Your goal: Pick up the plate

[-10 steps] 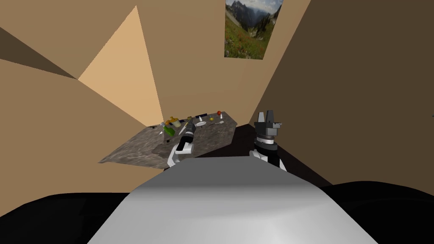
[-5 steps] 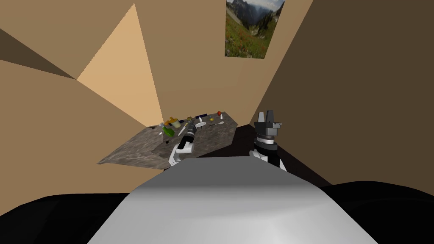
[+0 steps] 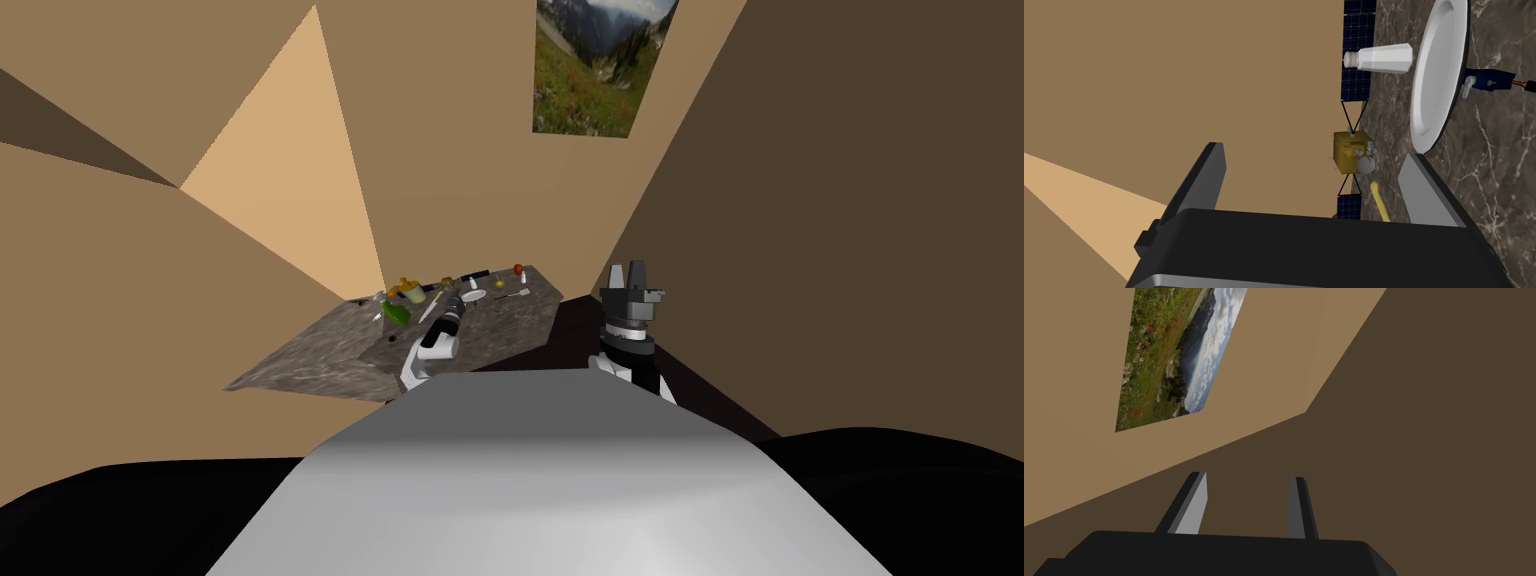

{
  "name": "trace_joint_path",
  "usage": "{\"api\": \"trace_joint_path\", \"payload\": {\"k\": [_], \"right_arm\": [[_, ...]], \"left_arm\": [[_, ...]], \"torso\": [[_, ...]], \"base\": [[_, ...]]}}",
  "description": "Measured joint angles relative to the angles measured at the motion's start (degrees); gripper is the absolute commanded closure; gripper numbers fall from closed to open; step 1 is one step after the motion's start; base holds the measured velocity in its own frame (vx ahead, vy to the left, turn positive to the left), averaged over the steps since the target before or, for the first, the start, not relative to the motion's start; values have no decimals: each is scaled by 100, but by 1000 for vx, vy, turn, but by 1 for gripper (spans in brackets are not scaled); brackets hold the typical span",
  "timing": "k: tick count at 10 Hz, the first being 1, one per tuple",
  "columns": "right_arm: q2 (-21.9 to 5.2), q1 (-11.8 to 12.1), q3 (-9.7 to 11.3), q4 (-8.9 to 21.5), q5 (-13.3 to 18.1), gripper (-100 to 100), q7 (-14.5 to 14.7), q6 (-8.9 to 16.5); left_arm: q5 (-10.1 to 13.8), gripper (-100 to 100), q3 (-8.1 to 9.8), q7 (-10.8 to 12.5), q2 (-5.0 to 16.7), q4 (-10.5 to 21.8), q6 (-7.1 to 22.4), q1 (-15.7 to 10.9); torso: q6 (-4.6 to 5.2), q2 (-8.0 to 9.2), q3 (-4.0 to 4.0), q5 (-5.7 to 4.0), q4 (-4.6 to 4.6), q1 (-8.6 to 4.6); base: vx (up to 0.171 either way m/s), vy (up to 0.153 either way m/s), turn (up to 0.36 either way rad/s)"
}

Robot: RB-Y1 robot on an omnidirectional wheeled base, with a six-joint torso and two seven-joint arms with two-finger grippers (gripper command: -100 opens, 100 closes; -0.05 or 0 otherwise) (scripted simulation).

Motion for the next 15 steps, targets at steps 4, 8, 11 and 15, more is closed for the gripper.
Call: {"api": "trace_joint_path", "payload": {"k": [4,8,11,15], "right_arm": [[0,0,0,0,0,0,0,0],[0,0,0,0,0,0,0,0],[0,1,0,0,0,0,0,0],[0,-1,0,0,0,0,0,0]], "left_arm": [[216,-100,33,-18,45,179,485,-38],[376,-100,58,-43,61,427,983,-141],[548,-100,89,-51,141,645,1362,-149],[593,-100,90,-55,147,789,1566,-128]], "torso": [[0,3,1,0,0,4],[0,1,0,1,0,7],[0,-24,-15,2,-6,9],[0,18,9,1,3,7]], "base": [[73,-1,18],[84,7,12],[138,7,0],[45,7,-64]]}}
